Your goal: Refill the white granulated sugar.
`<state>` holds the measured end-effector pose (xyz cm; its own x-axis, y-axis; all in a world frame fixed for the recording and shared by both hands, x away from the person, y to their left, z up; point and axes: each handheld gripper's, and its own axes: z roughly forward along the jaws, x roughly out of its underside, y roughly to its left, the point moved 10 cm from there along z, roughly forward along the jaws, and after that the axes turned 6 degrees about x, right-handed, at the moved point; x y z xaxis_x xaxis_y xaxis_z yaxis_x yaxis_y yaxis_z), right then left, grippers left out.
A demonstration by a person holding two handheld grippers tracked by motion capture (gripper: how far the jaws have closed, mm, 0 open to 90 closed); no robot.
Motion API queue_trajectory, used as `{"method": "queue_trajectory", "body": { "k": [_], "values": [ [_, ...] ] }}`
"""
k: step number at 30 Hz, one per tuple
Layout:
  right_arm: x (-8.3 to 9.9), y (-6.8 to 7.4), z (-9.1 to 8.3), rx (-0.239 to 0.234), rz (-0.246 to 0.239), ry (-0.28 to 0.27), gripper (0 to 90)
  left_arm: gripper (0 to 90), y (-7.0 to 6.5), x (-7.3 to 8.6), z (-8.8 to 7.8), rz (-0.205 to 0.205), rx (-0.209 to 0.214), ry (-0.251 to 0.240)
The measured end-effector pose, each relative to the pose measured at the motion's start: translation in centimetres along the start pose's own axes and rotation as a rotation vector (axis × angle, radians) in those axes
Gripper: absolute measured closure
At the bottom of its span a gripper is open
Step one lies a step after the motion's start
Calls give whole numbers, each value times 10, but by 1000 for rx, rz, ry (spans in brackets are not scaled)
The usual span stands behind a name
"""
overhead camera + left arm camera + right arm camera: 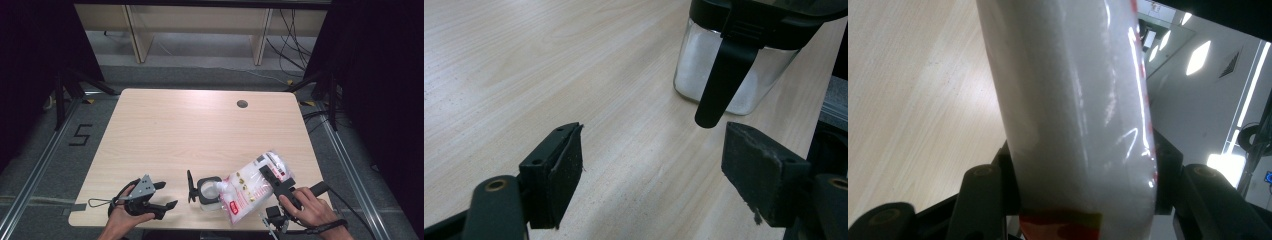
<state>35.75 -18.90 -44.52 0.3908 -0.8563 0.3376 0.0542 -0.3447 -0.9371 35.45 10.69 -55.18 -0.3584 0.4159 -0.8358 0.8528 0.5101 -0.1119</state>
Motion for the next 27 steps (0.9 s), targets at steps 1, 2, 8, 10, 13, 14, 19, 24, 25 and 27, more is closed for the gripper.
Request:
{"method": "queue_trajectory", "body": {
  "k": [1, 2, 8, 10, 13, 14, 19, 24, 25, 27],
  "values": [
    [0, 0, 0, 2, 2, -1, 504, 239, 0, 0, 0, 0, 0, 0],
    [1, 2, 0, -13, 5, 9, 504, 239, 0, 0, 0, 0, 0, -1],
    [1, 1, 1, -4, -1, -1, 504, 239, -1, 1, 0, -11, -1, 7],
    [1, 1, 2, -1, 3, -2, 505, 239, 0, 1, 0, -11, -4, 3],
    [1, 1, 2, -5, 0, 1, 504, 239, 0, 1, 0, -11, -7, 4],
    [1, 1, 2, -5, -1, 2, 504, 239, 0, 1, 0, -12, -8, 6],
    [1, 3, 1, -13, 30, 17, 505, 239, -1, 1, 0, -13, -5, 2],
    [1, 3, 1, -15, 30, 18, 505, 239, 0, 1, 0, -13, -10, 8],
    [1, 3, 1, -15, 30, 18, 505, 239, 0, 1, 0, -12, -10, 7],
    [1, 4, 1, -16, 32, 20, 504, 239, 0, 1, 0, -11, -5, 3]
  ]
}}
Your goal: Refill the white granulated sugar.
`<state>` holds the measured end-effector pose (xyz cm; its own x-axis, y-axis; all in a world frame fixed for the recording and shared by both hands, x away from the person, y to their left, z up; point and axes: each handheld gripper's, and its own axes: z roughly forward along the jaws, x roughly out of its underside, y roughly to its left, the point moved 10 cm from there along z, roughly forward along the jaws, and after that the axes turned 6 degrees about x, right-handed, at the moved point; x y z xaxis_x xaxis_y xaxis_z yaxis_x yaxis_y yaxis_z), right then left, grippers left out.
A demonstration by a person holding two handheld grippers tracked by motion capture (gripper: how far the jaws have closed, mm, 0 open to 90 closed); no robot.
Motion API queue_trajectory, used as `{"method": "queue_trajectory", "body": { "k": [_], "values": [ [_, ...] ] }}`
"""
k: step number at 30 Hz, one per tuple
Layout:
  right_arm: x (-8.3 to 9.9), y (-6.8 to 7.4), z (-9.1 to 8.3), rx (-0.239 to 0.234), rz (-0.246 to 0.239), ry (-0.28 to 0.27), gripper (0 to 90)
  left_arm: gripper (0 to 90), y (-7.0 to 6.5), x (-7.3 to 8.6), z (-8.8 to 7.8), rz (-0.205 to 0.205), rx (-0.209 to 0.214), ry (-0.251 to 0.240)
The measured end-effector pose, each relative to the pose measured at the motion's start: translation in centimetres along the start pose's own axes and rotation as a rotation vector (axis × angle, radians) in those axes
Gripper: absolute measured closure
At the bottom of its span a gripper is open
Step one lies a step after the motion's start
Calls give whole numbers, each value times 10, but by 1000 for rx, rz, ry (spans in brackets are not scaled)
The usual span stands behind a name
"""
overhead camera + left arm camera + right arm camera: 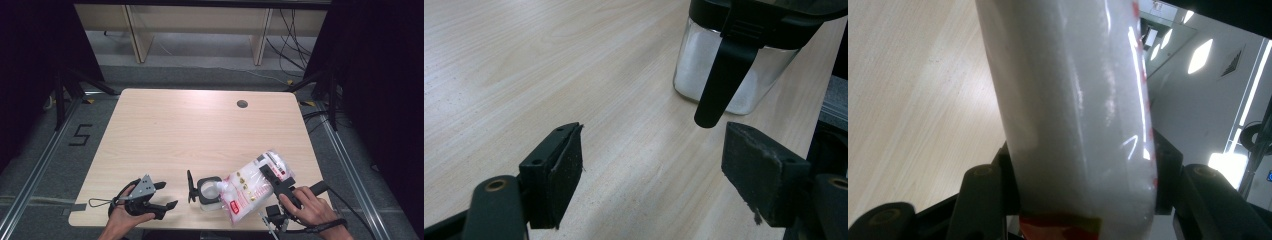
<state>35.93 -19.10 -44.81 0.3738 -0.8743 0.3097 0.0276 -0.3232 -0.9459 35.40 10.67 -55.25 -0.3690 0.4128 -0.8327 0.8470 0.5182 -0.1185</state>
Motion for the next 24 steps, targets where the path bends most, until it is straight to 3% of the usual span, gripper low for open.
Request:
{"method": "queue_trajectory", "body": {
  "k": [15, 24],
  "values": [
    [0, -1, -1, 5, -11, 6, 505, 239, 0, 0, 0, 1, 1, 0],
    [-2, -4, -2, 30, -20, 1, 506, 239, 0, 0, 0, -3, 3, -5]
  ]
}}
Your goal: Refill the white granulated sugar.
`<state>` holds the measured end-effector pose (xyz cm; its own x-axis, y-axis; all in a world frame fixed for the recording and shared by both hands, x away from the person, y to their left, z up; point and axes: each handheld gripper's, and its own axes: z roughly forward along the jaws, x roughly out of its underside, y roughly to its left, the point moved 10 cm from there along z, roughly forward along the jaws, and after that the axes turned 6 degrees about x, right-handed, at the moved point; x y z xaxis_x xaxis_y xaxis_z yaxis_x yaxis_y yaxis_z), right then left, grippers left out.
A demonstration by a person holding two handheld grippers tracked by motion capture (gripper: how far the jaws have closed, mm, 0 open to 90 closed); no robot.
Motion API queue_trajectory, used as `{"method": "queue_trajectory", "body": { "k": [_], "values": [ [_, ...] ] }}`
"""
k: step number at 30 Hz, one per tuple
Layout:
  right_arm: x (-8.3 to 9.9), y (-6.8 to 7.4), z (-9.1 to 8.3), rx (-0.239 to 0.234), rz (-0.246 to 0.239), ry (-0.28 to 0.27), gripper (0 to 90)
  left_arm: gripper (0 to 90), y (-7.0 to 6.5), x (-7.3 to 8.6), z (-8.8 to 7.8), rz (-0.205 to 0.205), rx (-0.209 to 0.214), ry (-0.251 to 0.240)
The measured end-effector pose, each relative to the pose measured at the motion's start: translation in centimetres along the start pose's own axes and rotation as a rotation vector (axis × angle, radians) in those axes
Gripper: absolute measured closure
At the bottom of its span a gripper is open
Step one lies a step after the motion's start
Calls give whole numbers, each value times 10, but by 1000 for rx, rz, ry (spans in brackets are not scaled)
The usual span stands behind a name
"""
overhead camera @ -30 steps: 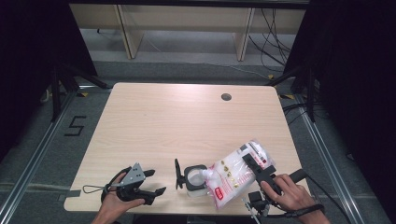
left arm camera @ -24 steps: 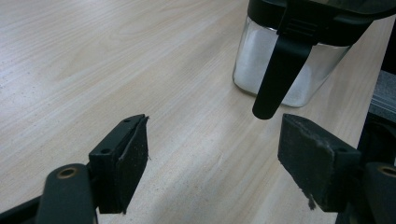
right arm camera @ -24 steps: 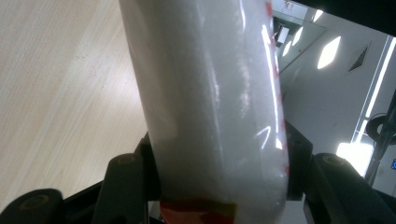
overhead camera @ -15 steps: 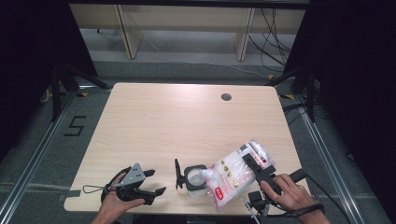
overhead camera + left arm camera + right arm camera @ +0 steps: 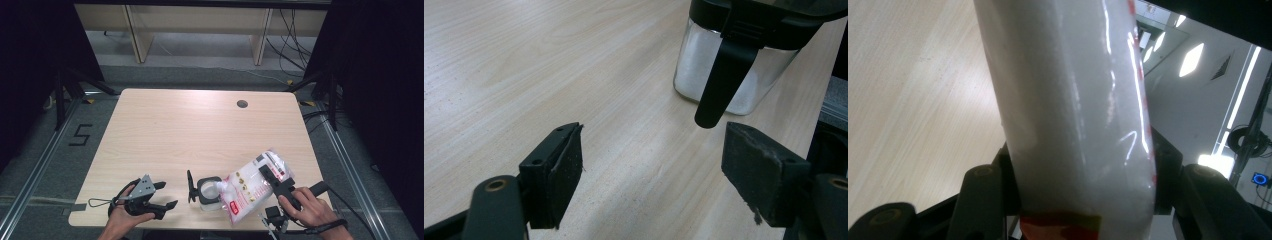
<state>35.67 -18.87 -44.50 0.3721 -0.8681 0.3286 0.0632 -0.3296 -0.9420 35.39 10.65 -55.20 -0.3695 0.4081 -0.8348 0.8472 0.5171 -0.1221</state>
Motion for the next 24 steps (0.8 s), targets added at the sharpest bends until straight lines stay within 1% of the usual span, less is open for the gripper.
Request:
{"method": "queue_trajectory", "body": {
  "k": [2, 4, 6, 7, 8, 12, 13, 14, 17, 18, 24],
  "values": [
    [0, -1, -1, 5, 1, -3, 506, 239, 1, 0, 0, 16, 3, 1],
    [-1, -2, -1, 8, -1, -7, 507, 239, 1, 0, 0, 14, 3, 1],
    [-2, -5, -1, 22, -31, -27, 506, 239, 1, 0, 0, 13, 3, 0],
    [-3, -6, -1, 35, -28, -34, 507, 239, 1, 0, 0, 14, 3, 0],
    [-2, -6, -2, 14, -33, -24, 507, 239, 1, -1, 0, 13, 3, -1],
    [-2, -6, -3, 16, -25, -28, 507, 239, 1, -1, 0, 13, 2, -1],
    [-2, -5, -3, 16, -22, -27, 507, 239, 0, 0, 0, -10, 1, -5],
    [-2, -5, -3, 14, -22, -29, 507, 238, -1, 0, 0, -17, 1, -6],
    [-3, -3, -3, 15, -20, -33, 507, 239, 0, 0, 0, -7, -2, -2],
    [-4, -3, -3, 18, -21, -36, 507, 239, 0, 0, 0, -11, 0, -5],
    [-3, -3, -3, 14, -21, -30, 507, 239, 0, 0, 0, -11, -2, -3]
  ]
}}
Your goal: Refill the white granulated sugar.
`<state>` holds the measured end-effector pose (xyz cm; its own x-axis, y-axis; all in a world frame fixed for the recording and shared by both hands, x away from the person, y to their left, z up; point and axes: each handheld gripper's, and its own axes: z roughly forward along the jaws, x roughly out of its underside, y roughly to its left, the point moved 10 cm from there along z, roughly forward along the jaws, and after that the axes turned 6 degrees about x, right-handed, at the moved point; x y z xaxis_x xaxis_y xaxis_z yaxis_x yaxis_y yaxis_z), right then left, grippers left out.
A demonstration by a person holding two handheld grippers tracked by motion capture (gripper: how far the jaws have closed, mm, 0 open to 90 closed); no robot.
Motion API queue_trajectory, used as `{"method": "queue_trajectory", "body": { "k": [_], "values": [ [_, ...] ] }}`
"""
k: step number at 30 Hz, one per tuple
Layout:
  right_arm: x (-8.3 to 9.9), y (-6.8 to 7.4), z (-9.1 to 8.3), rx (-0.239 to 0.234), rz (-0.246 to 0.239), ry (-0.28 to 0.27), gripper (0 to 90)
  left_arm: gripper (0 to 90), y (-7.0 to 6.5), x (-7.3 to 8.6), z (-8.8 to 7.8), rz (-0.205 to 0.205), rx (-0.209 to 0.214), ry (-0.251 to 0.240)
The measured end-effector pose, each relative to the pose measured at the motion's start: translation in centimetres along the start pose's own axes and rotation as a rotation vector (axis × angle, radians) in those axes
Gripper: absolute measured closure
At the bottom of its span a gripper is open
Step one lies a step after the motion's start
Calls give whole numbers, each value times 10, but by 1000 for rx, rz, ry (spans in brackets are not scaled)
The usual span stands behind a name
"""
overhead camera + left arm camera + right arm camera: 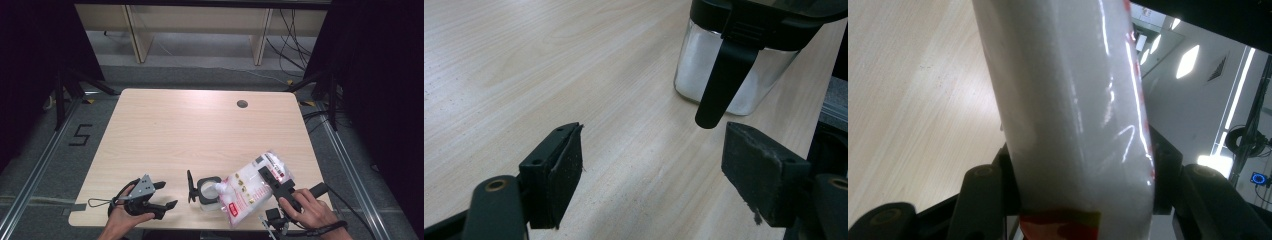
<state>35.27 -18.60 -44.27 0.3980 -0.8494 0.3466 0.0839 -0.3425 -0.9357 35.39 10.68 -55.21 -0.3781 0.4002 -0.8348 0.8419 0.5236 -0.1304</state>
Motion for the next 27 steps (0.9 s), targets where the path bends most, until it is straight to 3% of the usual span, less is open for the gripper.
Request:
{"method": "queue_trajectory", "body": {
  "k": [4, 6, 11, 12, 14, 20, 22, 27],
  "values": [
    [-1, 0, 0, 0, 0, -6, 507, 239, 0, 0, 0, 5, 4, 0],
    [-3, -1, 1, 22, 9, -20, 507, 239, 0, 0, 0, 12, 3, 4],
    [-3, 3, 2, -3, 2, -15, 507, 239, 0, 0, 0, 10, 2, 3],
    [-3, 6, 1, -14, 44, 5, 508, 239, 0, 0, 0, 11, 3, 2],
    [-2, 5, 1, -11, 43, 5, 508, 239, 1, -1, 0, 26, 6, 3],
    [-2, 4, 1, -11, 32, 6, 509, 239, 1, -1, 0, 23, 5, 1],
    [-2, 5, 0, -17, 41, 10, 509, 239, 0, 0, 0, -1, 1, -1],
    [-2, 5, 0, -18, 43, 11, 510, 239, 0, 0, 0, 2, 1, 0]
  ]
}}
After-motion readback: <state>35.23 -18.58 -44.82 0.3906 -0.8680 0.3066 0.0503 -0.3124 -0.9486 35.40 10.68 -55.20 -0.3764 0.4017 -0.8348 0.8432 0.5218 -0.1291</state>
